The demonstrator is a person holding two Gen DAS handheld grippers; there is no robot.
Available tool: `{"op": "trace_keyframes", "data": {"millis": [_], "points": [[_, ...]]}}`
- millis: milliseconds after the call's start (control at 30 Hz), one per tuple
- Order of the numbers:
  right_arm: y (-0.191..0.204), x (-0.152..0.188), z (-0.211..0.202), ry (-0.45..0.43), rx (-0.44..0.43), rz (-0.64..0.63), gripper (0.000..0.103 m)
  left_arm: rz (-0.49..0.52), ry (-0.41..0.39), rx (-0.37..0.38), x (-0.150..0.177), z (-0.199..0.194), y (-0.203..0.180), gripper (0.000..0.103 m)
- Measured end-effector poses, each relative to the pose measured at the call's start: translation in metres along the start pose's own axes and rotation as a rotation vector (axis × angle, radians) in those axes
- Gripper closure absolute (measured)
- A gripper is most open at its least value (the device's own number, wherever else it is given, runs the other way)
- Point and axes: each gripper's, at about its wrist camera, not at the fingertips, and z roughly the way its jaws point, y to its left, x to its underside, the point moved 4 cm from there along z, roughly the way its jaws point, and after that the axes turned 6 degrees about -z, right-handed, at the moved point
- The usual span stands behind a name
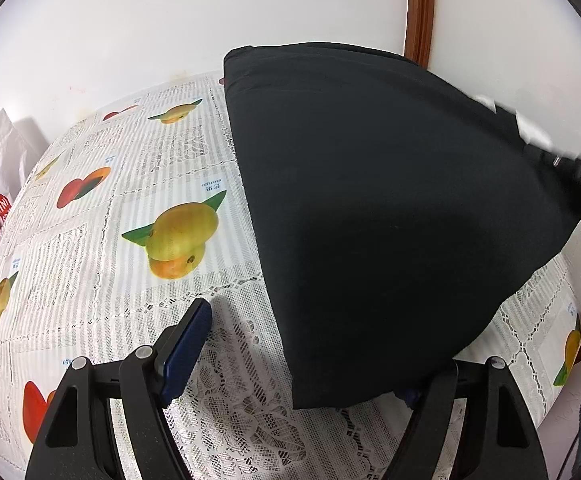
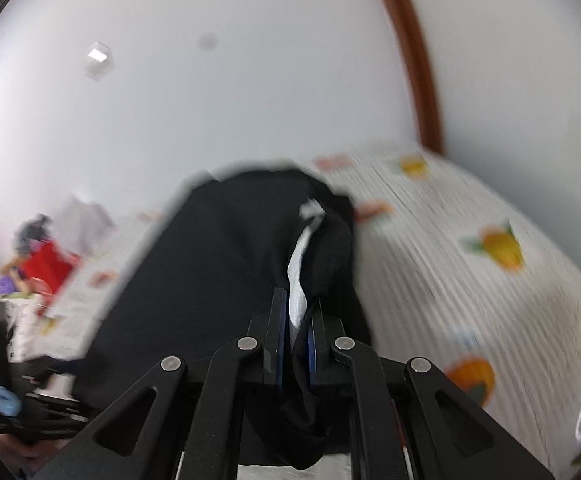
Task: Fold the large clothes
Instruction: 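Open the right tool and release the folded black jacket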
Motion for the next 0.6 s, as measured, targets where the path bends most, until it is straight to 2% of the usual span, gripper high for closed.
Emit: {"op": "trace_keyframes", "data": {"millis": [100,300,367,600], "points": [[-0.002,0.005,0.004,0.021,0.003,0.02,0.092,0.002,0.001,0.0,0.0,0.0,0.0,0.025],[-0.005,-0.001,-0.015,0.055,0.049,-0.028,0.076,-0.001,0.003,0.006,0.0,-0.002,0.003,0.025],[-0.007,0.0,-0.024,0.069,0.071,-0.052,0.066,-0.002,0.004,0.011,0.0,-0.001,0.006,0.025],[-0.025,0.014,-0.053,0.117,0.129,-0.089,0.062,-0.022,0.017,0.033,0.002,-0.005,0.01,0.027]]}}
